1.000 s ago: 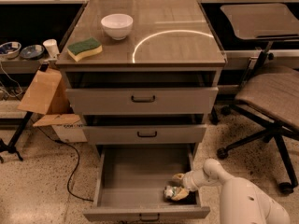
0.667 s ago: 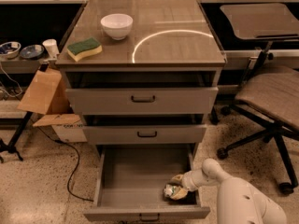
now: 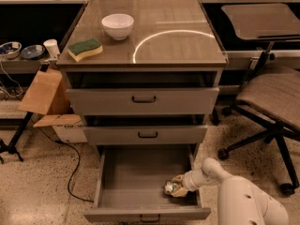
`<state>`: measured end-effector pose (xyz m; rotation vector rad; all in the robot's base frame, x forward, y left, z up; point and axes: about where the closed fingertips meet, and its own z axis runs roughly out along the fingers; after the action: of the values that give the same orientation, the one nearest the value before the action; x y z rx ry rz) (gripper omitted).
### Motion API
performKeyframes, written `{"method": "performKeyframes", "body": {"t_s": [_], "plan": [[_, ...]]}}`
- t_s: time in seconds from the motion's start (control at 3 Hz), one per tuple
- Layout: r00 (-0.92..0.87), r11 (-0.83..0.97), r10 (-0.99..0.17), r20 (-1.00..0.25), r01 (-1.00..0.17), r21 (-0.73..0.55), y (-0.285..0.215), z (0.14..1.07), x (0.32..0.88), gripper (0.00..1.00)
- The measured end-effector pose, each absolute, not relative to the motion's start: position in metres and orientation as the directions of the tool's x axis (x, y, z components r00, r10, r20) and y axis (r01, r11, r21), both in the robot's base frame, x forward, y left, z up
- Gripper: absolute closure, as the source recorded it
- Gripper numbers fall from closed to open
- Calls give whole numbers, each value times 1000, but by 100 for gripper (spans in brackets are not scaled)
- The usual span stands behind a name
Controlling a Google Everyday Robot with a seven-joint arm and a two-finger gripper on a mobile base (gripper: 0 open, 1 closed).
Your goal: Pick 7up can from bottom drawer and place on counter
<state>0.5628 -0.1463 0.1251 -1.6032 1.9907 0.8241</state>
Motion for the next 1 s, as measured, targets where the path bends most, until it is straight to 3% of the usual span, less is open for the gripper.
{"method": "performKeyframes", "body": {"t_s": [0.33,1.0], "plan": [[-250,177,-702,-667,-968,176,-154,135,565,100],[-255,272,-618,-743,-957,103,-194,213,557,100]]}}
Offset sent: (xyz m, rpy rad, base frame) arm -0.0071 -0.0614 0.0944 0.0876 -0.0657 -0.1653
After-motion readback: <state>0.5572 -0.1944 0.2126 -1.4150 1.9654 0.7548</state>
